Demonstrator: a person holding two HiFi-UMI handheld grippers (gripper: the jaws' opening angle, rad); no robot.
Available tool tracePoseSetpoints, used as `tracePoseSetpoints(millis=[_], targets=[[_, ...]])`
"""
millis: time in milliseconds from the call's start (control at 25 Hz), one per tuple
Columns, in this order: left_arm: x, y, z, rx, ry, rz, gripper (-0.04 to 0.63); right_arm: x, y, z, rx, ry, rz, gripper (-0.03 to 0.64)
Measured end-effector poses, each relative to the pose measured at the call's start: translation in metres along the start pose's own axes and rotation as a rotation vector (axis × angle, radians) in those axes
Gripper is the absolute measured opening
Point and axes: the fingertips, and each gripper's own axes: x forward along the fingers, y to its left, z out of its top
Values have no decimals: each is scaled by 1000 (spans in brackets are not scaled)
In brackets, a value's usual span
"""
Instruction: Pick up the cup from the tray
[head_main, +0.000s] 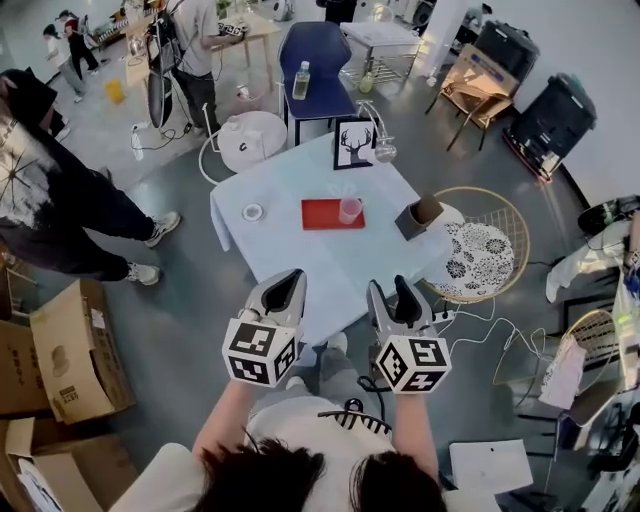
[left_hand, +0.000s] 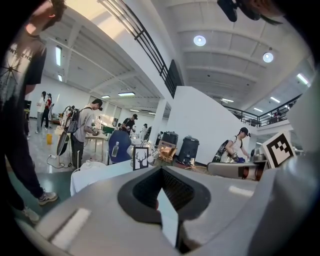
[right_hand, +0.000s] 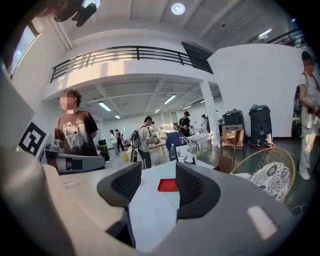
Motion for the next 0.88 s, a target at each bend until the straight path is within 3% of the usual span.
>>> tracePoseSetpoints(millis=[400,720,880], targets=[[58,7,6,13,7,57,0,67,-24,7,-54,25,81,285],[109,19,3,-30,54,111,0,124,-52,-1,-123,81,139,322],[132,23,11,-106,26,142,0,153,-64,-12,-182,125,168,335]])
